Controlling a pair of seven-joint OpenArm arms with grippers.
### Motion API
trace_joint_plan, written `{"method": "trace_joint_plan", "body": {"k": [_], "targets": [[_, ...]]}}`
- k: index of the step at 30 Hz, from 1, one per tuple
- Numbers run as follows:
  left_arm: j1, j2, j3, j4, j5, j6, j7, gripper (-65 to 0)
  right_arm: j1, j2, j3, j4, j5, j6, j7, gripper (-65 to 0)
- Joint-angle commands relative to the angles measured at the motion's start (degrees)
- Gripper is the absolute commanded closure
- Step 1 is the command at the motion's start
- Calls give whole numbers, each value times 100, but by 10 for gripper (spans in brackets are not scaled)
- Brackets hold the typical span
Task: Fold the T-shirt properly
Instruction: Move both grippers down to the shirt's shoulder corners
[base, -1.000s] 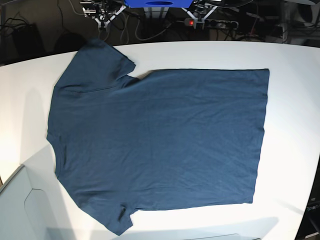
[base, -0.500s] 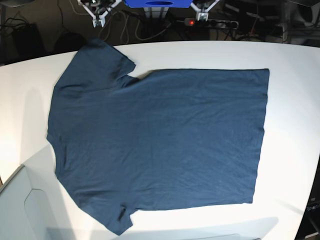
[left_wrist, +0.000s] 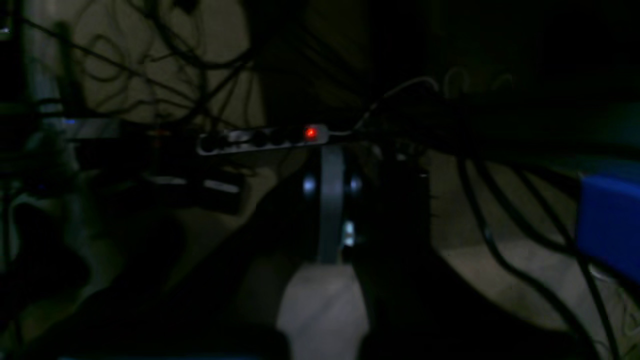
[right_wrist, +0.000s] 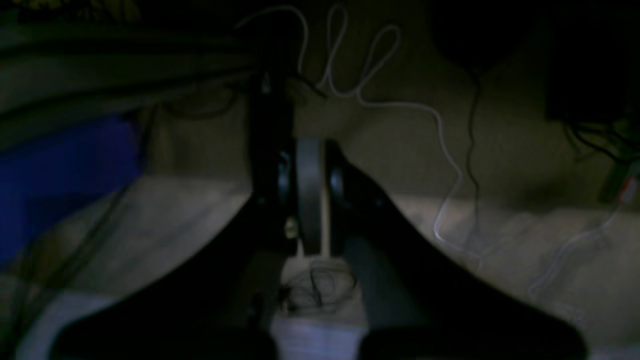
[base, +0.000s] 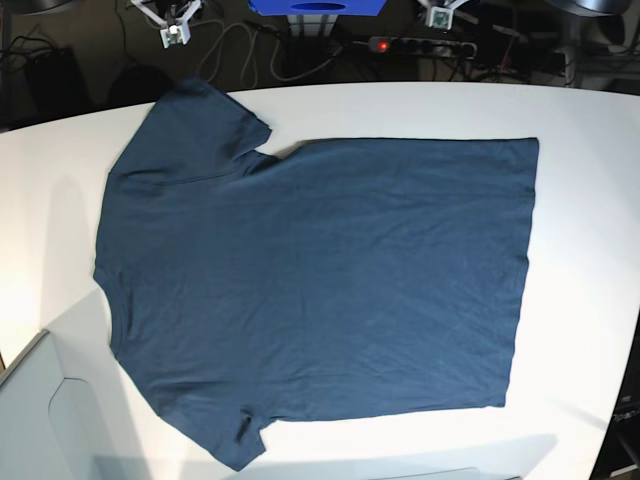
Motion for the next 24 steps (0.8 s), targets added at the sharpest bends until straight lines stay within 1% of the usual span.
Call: {"method": "trace_joint_plan", "body": {"k": [1, 4, 8, 11, 14, 17, 18, 19, 20, 21, 23, 24], "targets": [[211, -85, 12, 315, 7, -60, -122, 0, -133, 81, 23, 352, 12, 27, -59, 0], [580, -199, 12, 1054, -1, -60, -131, 0, -380, 187, 23, 1187, 12, 36, -507, 0], [1002, -217, -67, 1968, -1, -60, -131, 0, -608, 415, 23, 2242, -14, 36, -903, 0], [1204, -208, -190, 2478, -1, -60, -131, 0, -626, 450, 32, 2858, -419, 36, -1281, 0], [1371, -208, -270, 2988, -1, -60, -131, 0, -652, 433, 14, 3104, -902, 45, -1351, 0], [1512, -181, -507, 3533, -1, -60, -131, 0, -591, 433, -3, 3113, -1052, 63, -1342, -2], [1564, -173, -595, 3717, -1, -60, -131, -22, -547, 433, -3, 3113, -1052, 63, -1342, -2], [1591, -164, -656, 3876, -1, -60, -131, -59, -511, 433, -3, 3113, -1052, 63, -1342, -10], [1600, -155, -727, 4025, -1, -60, -131, -98, -511, 433, 6, 3121, -1052, 63, -1333, -33], [1608, -155, -771, 4148, -1, -60, -131, -147, -468, 433, 6, 3130, -1052, 63, -1272, -70], [1591, -155, -850, 4324, -10, -60, -139, -214, -441, 433, 6, 3139, -1052, 63, -1043, -158], [1573, -146, -902, 4385, -28, -60, -166, -237, -441, 433, 6, 3139, -1052, 63, -920, -207]]}}
